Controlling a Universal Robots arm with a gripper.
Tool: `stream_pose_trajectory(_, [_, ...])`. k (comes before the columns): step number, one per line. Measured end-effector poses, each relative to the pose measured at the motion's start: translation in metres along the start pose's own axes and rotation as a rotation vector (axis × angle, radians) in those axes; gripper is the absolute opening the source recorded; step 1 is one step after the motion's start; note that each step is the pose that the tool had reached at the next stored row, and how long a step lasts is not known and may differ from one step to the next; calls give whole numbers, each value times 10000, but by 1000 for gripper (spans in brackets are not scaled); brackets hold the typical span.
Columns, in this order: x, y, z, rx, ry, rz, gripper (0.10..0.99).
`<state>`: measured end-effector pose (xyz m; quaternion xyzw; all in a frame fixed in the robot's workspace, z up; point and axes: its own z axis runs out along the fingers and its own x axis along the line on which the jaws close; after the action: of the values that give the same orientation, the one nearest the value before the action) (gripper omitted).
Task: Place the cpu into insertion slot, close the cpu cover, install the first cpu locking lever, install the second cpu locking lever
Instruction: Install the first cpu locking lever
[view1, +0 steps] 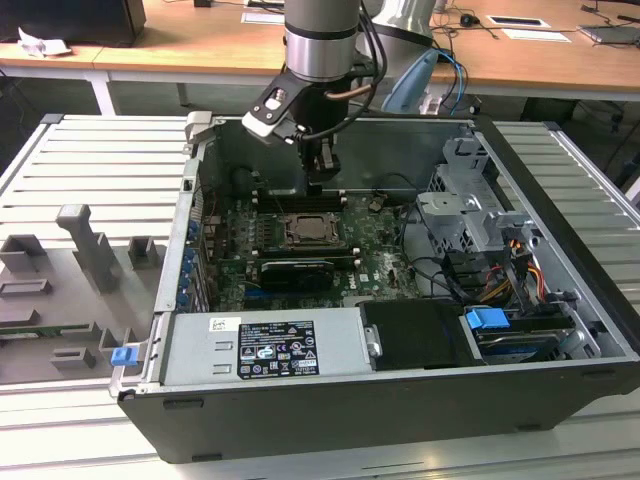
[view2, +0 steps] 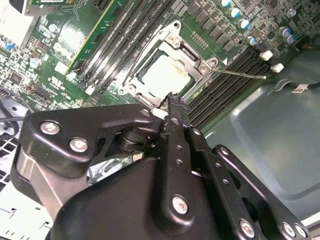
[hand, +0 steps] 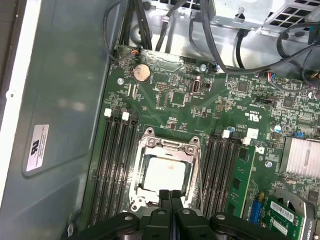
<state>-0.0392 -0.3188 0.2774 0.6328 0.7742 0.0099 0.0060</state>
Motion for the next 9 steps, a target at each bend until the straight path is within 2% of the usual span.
stream_pose_trajectory(3, [0,-1,0,2,13,-587,106])
stream_pose_trajectory(9, [0,-1,0,4,32,-1394,106])
